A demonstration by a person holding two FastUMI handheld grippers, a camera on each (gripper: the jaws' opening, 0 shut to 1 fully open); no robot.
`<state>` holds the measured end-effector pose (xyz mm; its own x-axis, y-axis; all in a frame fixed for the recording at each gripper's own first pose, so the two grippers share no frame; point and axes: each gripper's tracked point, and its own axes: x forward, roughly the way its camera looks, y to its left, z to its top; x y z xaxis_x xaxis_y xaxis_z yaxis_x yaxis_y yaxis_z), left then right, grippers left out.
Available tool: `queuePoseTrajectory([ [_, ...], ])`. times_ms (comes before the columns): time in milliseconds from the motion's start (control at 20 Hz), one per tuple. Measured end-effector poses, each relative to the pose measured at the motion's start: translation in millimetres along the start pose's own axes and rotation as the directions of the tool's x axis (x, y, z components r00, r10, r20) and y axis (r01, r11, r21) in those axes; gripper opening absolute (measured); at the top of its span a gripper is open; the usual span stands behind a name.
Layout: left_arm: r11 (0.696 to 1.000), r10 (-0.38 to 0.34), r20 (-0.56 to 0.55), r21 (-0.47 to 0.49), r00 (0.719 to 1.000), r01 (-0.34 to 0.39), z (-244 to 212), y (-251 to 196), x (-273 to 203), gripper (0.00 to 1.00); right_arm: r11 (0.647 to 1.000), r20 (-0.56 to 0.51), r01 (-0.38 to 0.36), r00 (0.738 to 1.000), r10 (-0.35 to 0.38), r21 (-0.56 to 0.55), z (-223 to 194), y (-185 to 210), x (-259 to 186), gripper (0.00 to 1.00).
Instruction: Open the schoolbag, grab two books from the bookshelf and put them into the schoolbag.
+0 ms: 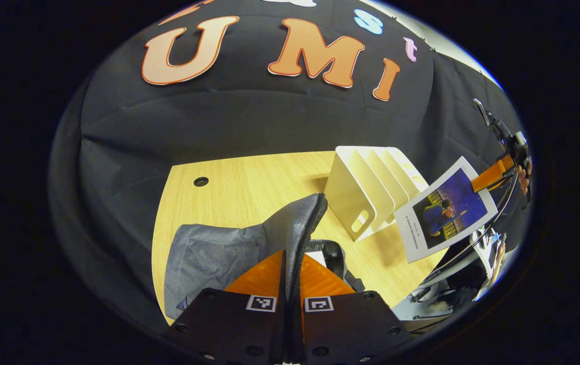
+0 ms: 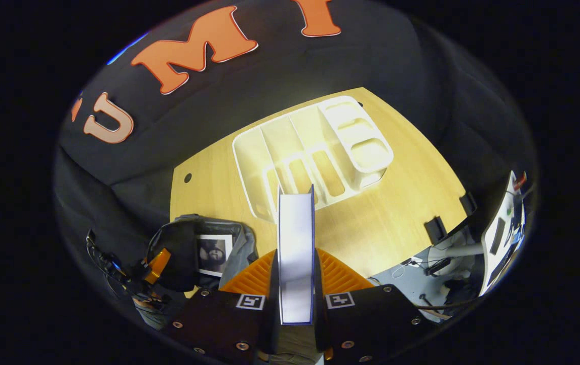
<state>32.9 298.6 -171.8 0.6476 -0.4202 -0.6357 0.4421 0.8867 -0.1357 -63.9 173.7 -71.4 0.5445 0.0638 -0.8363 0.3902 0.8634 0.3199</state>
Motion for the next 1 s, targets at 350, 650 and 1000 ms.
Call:
queuePoseTrajectory([
  [350,0.999,-0.038,-0.002,0.038,0.999,0.038,2,5,-5,0.06,0.989,0.019,-0.12,0.993,0.119,0.084,-35,34,-8,0.29],
  [650,0.998,-0.043,0.001,0.046,0.999,0.042,4,9,-5,0.06,0.961,0.028,-0.259,0.966,0.257,0.095,-45,80,-8,0.28],
  [1000,0.999,-0.037,0.0,0.041,0.999,0.037,4,10,-3,0.06,0.929,0.002,-0.357,0.933,0.359,0.095,-51,131,18,0.28],
])
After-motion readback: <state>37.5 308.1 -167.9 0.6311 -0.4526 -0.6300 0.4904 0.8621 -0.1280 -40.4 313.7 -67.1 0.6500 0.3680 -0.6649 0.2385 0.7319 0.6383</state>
